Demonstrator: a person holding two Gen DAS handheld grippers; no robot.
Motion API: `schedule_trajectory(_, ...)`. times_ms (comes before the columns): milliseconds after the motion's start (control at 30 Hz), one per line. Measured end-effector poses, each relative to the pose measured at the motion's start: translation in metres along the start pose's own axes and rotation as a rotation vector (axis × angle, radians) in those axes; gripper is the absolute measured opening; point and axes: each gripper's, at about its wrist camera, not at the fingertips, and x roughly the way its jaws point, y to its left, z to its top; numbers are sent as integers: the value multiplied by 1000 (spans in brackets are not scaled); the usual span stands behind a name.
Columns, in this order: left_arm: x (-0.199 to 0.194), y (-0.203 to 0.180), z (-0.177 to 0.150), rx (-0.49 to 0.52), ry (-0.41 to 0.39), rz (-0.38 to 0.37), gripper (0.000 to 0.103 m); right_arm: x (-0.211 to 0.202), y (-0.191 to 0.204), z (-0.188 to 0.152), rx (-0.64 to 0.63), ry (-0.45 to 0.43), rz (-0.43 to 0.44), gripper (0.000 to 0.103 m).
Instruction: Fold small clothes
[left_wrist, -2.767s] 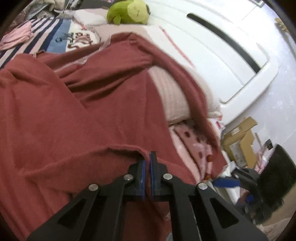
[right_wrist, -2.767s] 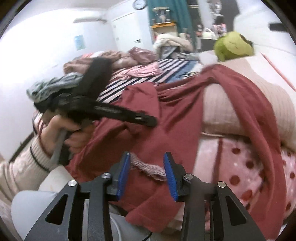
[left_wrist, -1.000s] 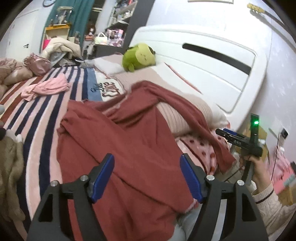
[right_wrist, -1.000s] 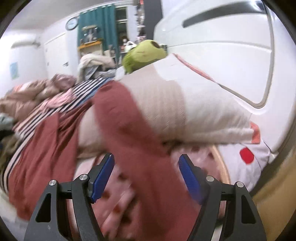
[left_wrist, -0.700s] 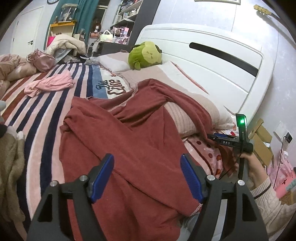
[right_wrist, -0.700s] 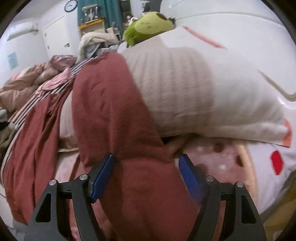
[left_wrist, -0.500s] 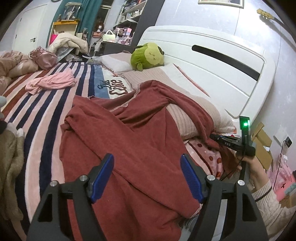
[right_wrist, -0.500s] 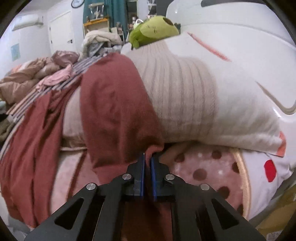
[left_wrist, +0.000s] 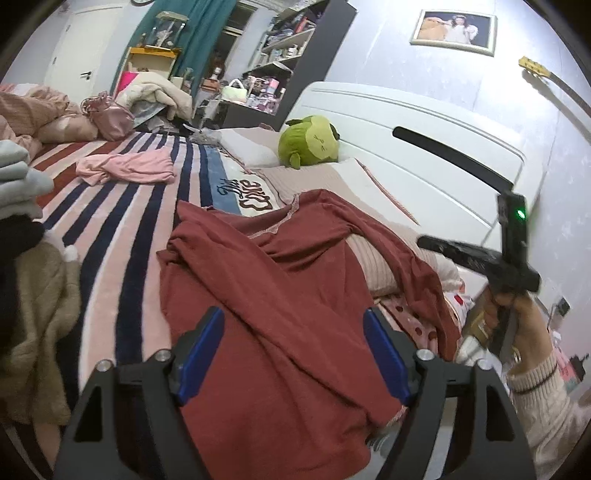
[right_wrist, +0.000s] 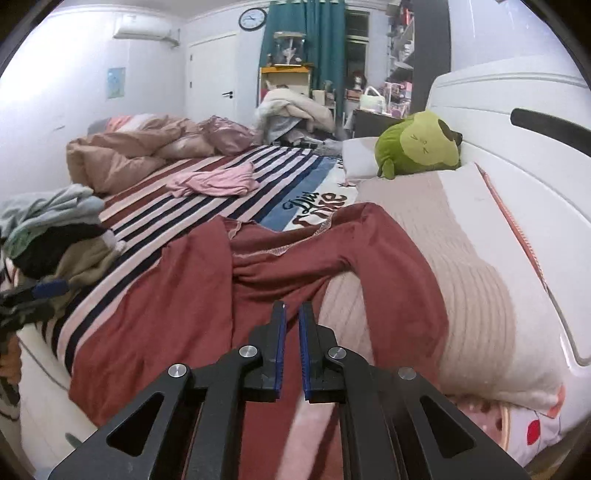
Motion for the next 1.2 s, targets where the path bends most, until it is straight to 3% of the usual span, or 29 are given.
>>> schedule_trajectory(67,-4,3,-1,22,1,-9,78,6,-10,-4,51,19,-60,30)
schedule_trajectory(133,-5,7,0,32,3,-14,79,10,-33,-17,107,47,-130,36)
schedule_trajectory(167,-5,7,0,35,3,-14,79,9,-46,-27,133,62,-155,44)
schedule_trajectory(200,-4,9,1,36,2,-14,80,9,-59,-37,163,80,-178,60)
schedule_trajectory(267,0,10,3,40,1,-14,80,10,-86,-57,214,102,-222,74)
schedule_trajectory(367,7,5,4,43,7,-17,80,11,-112,-77,248,137,-259,74)
schedule_trajectory(467,13,-2,5,48,17,-18,80,19,-130,-94,301,167,-158,74)
schedule_trajectory(500,15,-5,5,51,20,-16,80,23,-133,-98,318,178,-96,63)
schedule_trajectory(533,18,-9,5,55,25,-14,80,24,-133,-102,323,179,-47,44)
schedule_trajectory(567,20,-11,5,58,27,-12,80,24,-133,-104,322,183,-24,0)
schedule_trajectory(733,25,-21,6,65,32,-11,80,10,-109,-94,297,125,87,1)
schedule_trajectory(867,23,-19,10,62,21,-1,80,-4,-75,-58,280,25,204,0)
schedule_trajectory(967,11,-11,13,57,-3,22,80,0,-20,-18,177,-6,304,0)
schedule_trajectory(1033,2,-5,12,59,-13,40,80,14,18,1,117,30,369,1)
schedule_trajectory(1167,-14,13,5,42,-1,74,83,82,79,9,147,234,545,6)
schedule_trajectory(1200,-16,17,3,35,11,76,83,103,92,3,167,306,590,21)
